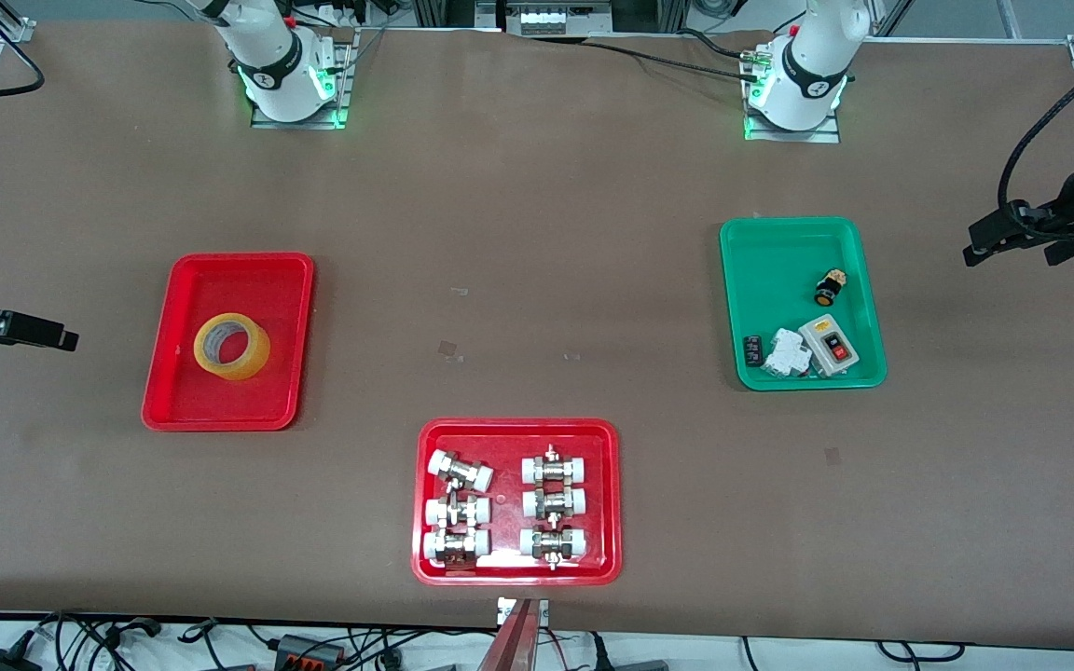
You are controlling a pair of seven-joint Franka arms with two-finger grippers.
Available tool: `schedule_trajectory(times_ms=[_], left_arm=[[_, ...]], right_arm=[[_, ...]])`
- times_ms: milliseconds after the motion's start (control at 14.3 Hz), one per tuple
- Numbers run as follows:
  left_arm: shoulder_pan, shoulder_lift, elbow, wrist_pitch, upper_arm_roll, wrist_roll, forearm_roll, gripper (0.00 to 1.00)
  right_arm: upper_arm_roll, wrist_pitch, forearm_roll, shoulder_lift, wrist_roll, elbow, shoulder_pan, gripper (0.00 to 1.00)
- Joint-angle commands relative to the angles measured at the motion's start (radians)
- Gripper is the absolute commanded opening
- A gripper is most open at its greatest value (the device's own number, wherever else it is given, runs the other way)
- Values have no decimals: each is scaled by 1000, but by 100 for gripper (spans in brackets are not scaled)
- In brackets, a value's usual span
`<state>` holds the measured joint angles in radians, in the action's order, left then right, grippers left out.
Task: Left arm passes tape to right arm into tray
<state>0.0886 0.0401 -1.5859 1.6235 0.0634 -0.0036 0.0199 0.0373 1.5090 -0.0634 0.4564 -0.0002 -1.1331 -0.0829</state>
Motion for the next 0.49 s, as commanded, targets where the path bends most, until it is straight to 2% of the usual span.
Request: schedule_trajectory(times_ms=[0, 209, 419], left_arm=[[-4, 3, 15, -4, 16, 19, 3, 100], [-6, 1, 18, -4, 33, 19, 2, 100], [0, 4, 35, -4, 32, 19, 3, 100]], right_arm=[[-2, 2, 77, -56, 19, 3, 41, 100], [19, 80, 97, -142, 20, -117, 87, 100], [23, 118, 85, -196, 29, -201, 81, 100]])
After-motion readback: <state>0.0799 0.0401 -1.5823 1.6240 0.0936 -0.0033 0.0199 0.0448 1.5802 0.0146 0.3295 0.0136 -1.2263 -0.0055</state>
